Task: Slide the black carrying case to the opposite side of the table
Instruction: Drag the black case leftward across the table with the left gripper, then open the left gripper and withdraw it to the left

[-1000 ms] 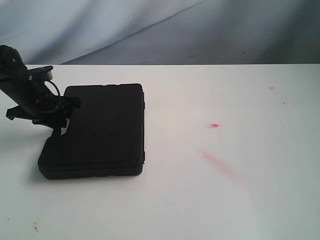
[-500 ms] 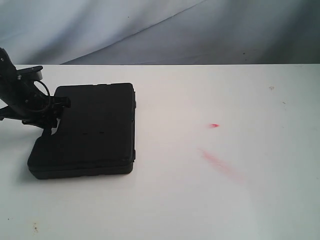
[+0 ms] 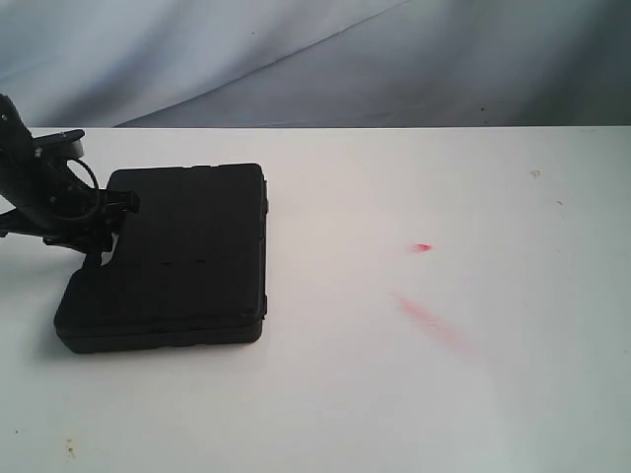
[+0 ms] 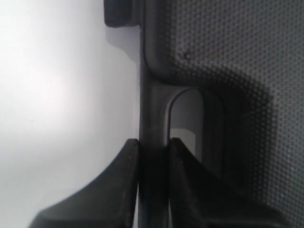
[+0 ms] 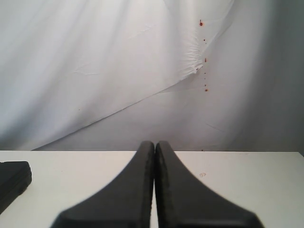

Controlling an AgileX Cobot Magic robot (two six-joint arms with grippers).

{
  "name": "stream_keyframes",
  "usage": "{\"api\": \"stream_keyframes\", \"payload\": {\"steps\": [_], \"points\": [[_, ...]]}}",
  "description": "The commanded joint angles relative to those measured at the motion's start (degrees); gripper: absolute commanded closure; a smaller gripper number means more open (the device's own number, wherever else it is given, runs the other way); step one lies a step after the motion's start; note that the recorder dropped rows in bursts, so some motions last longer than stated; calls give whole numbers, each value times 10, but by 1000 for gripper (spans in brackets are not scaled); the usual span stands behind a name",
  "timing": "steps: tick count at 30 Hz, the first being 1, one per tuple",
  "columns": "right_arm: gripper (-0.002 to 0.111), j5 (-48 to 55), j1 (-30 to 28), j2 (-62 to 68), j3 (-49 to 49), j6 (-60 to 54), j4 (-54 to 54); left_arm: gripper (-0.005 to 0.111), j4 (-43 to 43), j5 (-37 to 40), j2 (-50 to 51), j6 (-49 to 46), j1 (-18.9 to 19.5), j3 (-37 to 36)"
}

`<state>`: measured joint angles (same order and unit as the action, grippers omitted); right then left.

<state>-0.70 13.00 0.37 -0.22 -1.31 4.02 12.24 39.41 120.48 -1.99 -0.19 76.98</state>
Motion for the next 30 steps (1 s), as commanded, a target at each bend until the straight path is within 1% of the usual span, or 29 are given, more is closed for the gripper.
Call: {"api": "stream_keyframes", "payload": {"steps": [1, 5, 7, 8, 10, 18, 26, 30], "points": [[108, 1, -4, -4, 2, -2, -9, 87, -38, 13, 10, -2, 9, -8], [108, 1, -4, -4, 2, -2, -9, 62, -38, 13, 8, -2, 9, -4], [108, 1, -4, -4, 2, -2, -9, 51, -38, 13, 8, -2, 9, -4], [108, 1, -4, -4, 2, -2, -9, 47, -38, 13, 8, -2, 9, -4], [108, 1, -4, -4, 2, -2, -9, 43, -38, 13, 8, -2, 9, -4], [108, 1, -4, -4, 2, -2, -9, 43, -38, 18, 1, -11, 9, -4], [108, 1, -4, -4, 2, -2, -9, 43, -38, 16, -55, -14, 9, -4], [108, 1, -4, -4, 2, -2, -9, 43, -38, 29, -84, -14, 9, -4]]}}
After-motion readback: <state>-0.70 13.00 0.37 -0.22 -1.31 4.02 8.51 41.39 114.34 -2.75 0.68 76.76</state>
